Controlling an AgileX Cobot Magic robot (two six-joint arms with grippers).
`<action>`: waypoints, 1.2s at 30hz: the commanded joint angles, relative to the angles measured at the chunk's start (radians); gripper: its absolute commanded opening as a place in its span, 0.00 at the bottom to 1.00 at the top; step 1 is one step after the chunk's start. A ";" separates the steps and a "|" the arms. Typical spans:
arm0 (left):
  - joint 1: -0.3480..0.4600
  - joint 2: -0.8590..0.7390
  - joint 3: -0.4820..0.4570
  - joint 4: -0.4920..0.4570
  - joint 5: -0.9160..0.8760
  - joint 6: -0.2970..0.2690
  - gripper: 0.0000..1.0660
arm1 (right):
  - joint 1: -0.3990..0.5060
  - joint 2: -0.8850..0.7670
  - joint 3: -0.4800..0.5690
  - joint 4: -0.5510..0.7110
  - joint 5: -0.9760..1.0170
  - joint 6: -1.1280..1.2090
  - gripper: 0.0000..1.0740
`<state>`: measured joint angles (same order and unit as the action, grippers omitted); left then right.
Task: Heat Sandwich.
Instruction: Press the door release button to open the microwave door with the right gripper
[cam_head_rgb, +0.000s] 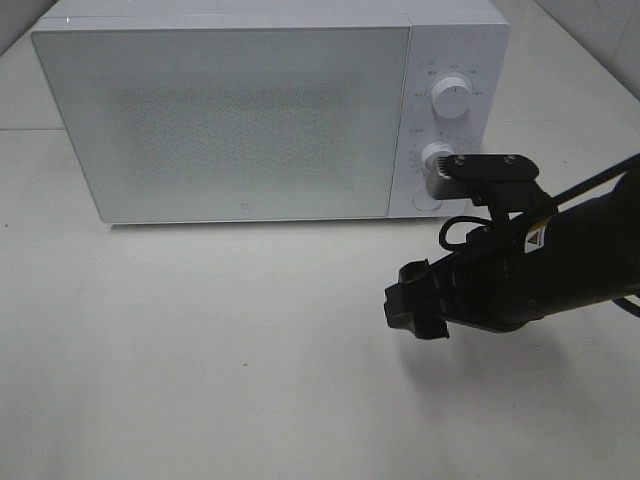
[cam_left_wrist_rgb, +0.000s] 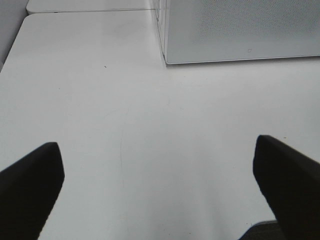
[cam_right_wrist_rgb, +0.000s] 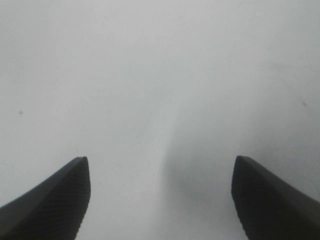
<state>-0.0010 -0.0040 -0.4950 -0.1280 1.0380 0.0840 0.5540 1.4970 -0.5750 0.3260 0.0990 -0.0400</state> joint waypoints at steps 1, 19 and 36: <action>0.002 -0.029 0.003 -0.004 -0.002 -0.007 0.92 | -0.004 -0.008 -0.046 -0.008 0.159 -0.103 0.71; 0.002 -0.029 0.003 -0.004 -0.002 -0.007 0.92 | -0.004 -0.091 -0.142 -0.105 0.619 -0.122 0.71; 0.002 -0.029 0.003 -0.004 -0.002 -0.007 0.92 | -0.004 -0.719 -0.097 -0.198 0.844 -0.048 0.71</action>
<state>-0.0010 -0.0040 -0.4950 -0.1280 1.0380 0.0840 0.5540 0.8330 -0.6900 0.1380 0.9190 -0.0950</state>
